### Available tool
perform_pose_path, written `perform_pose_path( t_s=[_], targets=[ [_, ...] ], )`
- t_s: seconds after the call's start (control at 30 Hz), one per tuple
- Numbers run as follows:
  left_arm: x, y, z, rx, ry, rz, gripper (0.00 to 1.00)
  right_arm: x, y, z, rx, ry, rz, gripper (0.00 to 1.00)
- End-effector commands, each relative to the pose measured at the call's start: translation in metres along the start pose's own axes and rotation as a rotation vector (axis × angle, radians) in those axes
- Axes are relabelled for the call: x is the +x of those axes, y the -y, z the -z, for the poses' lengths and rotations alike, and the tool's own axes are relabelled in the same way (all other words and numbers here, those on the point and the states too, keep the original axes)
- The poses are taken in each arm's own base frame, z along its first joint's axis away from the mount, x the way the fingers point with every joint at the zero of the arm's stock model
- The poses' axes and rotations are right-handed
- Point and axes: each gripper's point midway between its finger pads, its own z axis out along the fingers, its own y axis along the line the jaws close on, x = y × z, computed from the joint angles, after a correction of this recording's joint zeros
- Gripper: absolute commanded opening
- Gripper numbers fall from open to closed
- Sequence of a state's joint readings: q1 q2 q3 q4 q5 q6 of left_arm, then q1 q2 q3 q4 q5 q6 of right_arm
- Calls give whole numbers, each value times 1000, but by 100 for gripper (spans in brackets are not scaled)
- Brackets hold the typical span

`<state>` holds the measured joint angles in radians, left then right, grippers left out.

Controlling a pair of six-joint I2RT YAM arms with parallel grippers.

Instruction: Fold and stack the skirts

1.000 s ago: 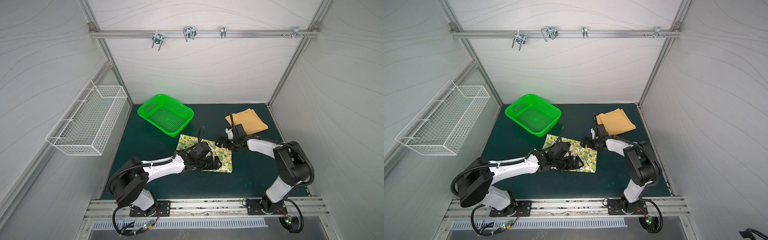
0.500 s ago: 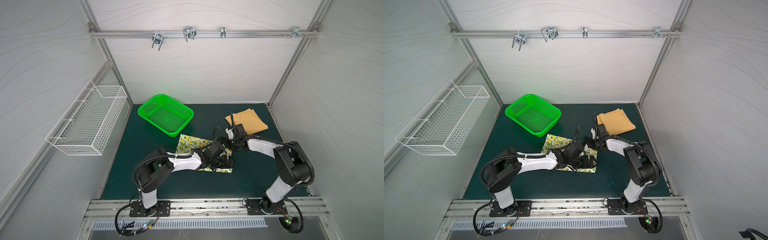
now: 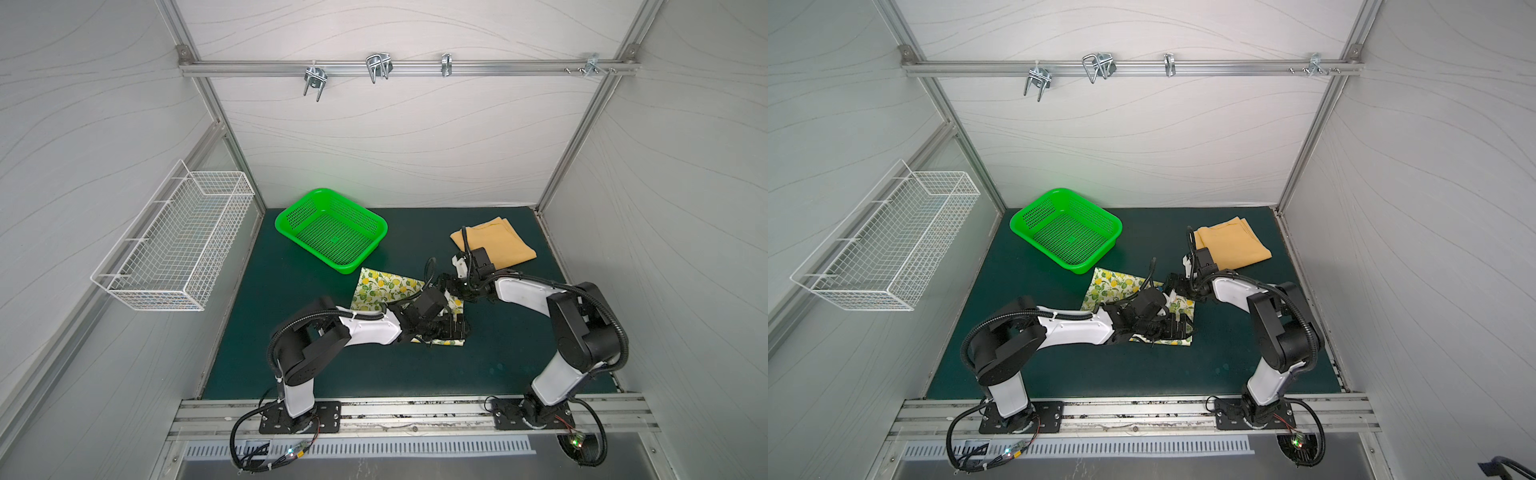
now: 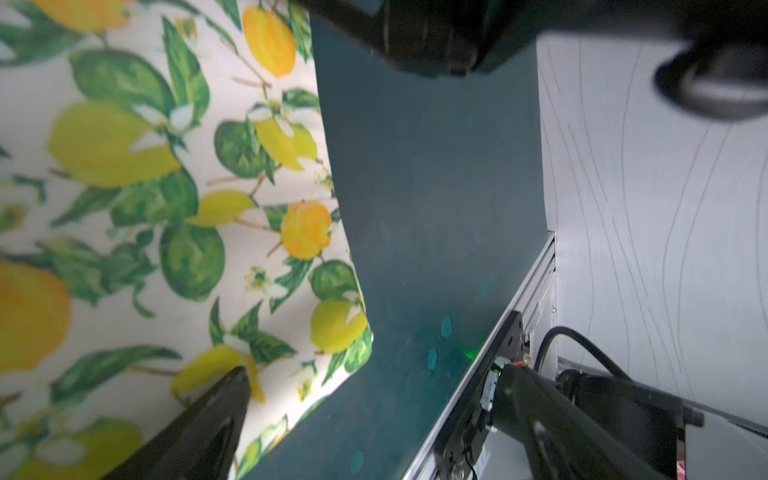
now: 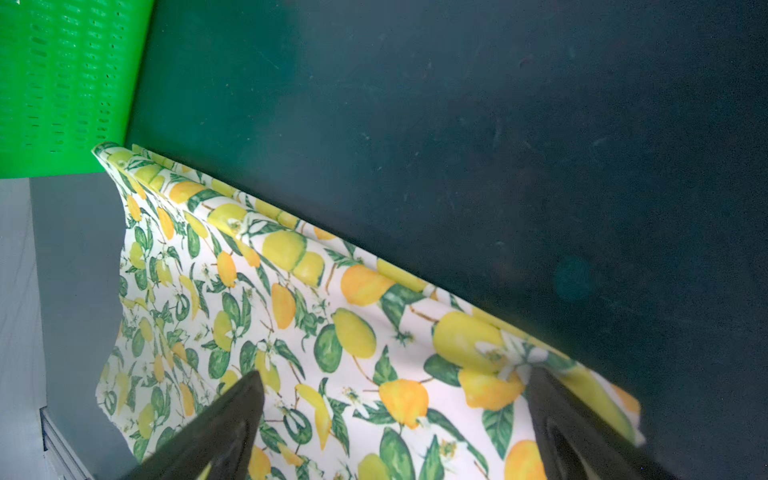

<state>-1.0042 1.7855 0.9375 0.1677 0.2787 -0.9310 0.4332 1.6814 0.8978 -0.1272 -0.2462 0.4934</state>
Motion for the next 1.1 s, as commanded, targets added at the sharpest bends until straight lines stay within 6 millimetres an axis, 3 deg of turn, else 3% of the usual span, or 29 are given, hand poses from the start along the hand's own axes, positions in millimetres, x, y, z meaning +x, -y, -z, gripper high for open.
perform_pose_path(
  t_s=[0.0,0.13,0.4,1.07],
  targets=[
    [9,-26,11,-103,11,42,99,18,11,-8,18,-74,-30,99],
    [1,-34,18,-107,37,67,99,19,11,-8,20,-73,-32,99],
    [1,-67,24,-142,32,138,99,17,12,-5,25,-71,-28,99],
    [-2,-126,92,-235,125,239,99,16,19,4,48,-58,-14,99]
  ],
)
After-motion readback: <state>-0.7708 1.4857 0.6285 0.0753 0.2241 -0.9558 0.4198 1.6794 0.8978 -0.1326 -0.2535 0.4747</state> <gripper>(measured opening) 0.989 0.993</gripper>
